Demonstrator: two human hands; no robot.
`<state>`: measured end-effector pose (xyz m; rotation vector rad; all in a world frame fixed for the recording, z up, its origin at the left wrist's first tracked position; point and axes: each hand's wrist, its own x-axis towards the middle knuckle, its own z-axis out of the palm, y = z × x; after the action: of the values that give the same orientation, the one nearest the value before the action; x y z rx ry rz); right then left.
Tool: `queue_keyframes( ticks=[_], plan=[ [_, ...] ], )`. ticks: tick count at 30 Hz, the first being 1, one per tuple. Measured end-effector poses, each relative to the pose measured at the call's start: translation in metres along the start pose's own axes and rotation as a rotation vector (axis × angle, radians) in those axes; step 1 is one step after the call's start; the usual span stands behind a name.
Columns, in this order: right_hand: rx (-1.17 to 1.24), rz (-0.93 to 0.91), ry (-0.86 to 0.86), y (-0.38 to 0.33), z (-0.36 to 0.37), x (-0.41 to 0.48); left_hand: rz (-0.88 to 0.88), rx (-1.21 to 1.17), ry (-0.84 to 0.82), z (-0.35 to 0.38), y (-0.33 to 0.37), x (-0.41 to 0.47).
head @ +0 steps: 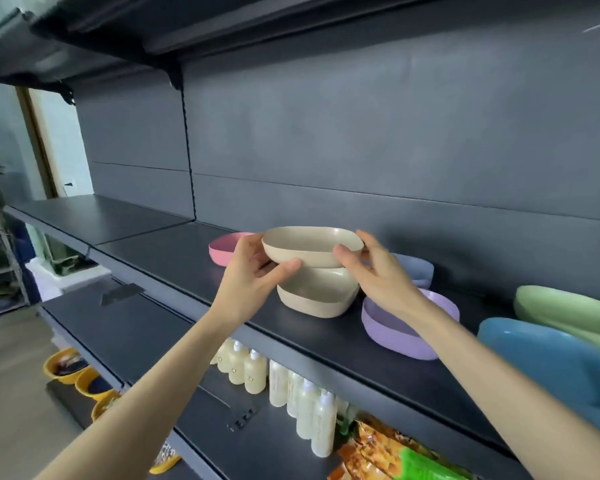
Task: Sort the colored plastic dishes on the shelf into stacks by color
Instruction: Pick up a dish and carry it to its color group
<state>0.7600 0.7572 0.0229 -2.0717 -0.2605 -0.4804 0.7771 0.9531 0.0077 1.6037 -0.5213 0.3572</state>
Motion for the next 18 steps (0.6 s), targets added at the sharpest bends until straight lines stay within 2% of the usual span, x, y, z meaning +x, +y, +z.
queue_keyframes(
  ticks=[10,14,18],
  plan=[
    [-0.118,0.208,0.048,0.018,0.033,0.03,-0.064,-0.087,-0.36,-0.036,-0.08,0.083],
    [-0.262,0.303,0.064,0.025,0.027,0.036,-0.066,-0.014,-0.438,-0.03,-0.101,0.099],
    [-0.414,0.372,-0.006,0.026,0.025,0.038,-0.07,0.03,-0.456,-0.025,-0.116,0.101]
  ],
)
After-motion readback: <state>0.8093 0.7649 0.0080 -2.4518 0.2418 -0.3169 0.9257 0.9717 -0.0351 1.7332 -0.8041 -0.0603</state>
